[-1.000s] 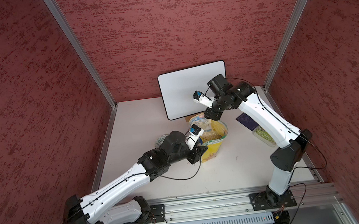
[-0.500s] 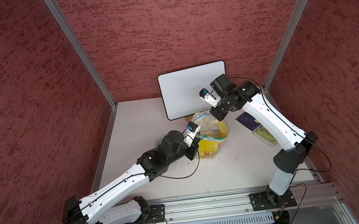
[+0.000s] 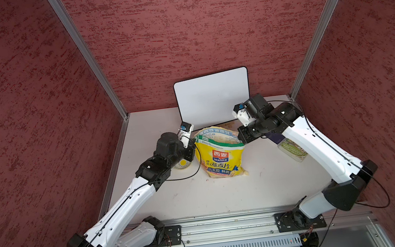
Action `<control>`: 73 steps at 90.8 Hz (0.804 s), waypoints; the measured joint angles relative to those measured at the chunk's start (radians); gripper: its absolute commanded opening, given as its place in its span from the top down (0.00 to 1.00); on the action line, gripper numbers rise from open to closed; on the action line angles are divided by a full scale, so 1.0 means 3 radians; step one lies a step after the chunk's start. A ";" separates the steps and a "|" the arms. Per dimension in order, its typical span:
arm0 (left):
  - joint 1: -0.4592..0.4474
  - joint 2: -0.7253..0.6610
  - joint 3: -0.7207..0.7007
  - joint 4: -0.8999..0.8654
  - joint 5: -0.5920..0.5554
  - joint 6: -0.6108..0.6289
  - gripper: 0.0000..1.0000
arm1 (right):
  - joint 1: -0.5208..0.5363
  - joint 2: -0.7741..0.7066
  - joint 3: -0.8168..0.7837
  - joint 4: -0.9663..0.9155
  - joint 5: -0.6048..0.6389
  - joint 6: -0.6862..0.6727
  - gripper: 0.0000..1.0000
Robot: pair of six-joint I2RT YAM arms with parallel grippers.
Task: Pour the oats into the breakfast bowl
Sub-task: Open the oats bag at the center of the board.
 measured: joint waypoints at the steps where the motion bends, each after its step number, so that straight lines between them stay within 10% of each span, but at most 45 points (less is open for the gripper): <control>1: 0.0013 0.0004 0.0000 0.0004 0.0013 0.0004 1.00 | 0.0003 -0.0028 -0.0038 0.0033 -0.0020 0.0029 0.90; 23: 0.0251 0.0074 -0.0001 0.0089 0.0239 0.0117 1.00 | 0.0017 -0.0773 -0.0744 0.0779 0.0103 0.0170 0.03; 51: 0.0516 0.0144 -0.0014 0.0299 0.0470 0.0132 1.00 | 0.0042 -0.2060 -0.2874 0.2500 -0.0094 -0.0226 0.01; 73: 0.0607 0.0191 -0.0034 0.0392 0.0562 0.0121 1.00 | 0.0360 -0.1617 -0.4317 0.4575 -0.0261 -0.0537 0.01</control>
